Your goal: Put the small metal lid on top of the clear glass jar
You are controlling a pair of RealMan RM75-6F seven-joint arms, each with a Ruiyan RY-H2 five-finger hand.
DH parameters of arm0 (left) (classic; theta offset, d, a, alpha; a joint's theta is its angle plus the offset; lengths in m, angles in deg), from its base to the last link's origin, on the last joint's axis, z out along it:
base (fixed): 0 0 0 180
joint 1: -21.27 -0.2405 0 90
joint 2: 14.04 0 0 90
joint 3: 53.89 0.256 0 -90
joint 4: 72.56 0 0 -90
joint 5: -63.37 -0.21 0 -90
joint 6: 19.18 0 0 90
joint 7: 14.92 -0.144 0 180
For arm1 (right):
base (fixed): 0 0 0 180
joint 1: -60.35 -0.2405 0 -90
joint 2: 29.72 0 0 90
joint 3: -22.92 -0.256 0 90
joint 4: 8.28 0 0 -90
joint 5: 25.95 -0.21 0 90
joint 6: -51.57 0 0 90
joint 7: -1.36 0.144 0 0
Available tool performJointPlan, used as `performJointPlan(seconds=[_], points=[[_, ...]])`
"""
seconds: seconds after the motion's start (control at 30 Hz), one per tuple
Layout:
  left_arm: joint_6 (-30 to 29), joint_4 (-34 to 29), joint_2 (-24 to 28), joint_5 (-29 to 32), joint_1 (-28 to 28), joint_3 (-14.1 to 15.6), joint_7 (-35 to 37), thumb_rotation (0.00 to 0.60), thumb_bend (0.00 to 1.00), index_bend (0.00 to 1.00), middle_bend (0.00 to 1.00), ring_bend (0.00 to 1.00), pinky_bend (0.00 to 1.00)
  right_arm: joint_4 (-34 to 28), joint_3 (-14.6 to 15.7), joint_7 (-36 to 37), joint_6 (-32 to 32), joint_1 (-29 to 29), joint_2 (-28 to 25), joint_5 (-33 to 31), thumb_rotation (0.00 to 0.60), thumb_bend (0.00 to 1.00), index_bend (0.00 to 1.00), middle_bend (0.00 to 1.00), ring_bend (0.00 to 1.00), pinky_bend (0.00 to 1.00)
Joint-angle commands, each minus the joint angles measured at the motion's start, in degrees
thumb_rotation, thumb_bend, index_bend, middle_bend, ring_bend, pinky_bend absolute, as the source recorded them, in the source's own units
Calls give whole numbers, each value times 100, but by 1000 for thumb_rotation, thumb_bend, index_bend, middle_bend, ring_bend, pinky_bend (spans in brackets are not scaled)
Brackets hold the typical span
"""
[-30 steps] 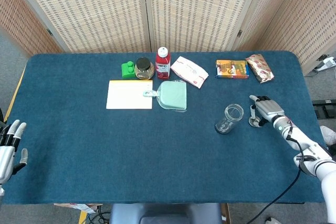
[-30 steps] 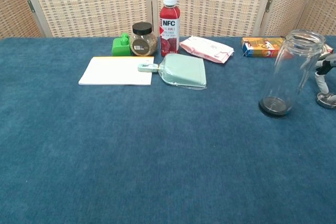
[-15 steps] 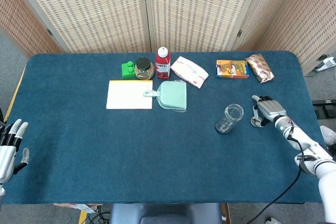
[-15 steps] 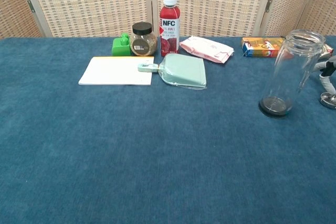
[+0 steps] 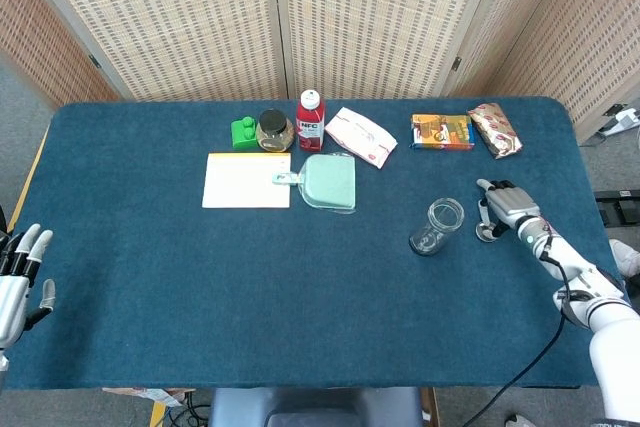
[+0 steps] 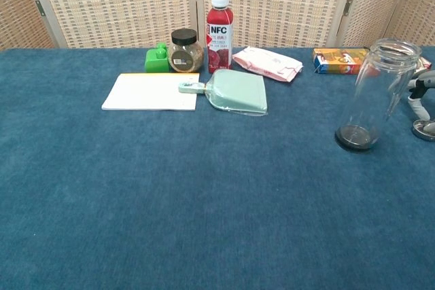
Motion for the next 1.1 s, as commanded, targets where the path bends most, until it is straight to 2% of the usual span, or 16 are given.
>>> performJointPlan(seconds=[0.03, 0.5, 0.73, 0.9, 1.1], points=[[-1, 9, 3, 2, 1, -2, 13, 600, 542, 0, 18, 0, 0, 45, 45, 77, -6, -35, 34, 46, 600, 295, 651, 0, 0, 0], [-73, 30, -7, -71, 0, 10, 26, 600, 542, 0, 19, 0, 0, -33, 156, 125, 77, -42, -98, 93, 600, 379, 659, 3, 0, 0], [-128, 34, -1, -87, -21, 11, 47, 600, 542, 0, 19, 0, 0, -130, 79, -66, 104, -34, -158, -5, 600, 388, 663, 5, 0, 0], [-150, 37, -1, -77, -33, 4, 38, 600, 542, 0, 19, 0, 0, -405, -44, -248, 207, -79, -397, -99, 600, 388, 663, 6, 0, 0], [-165, 19, -11, -98, -31, 9, 0, 600, 542, 0, 19, 0, 0, -1231, -276, -619, 394, -137, -1056, -300, 600, 387, 664, 6, 0, 0]])
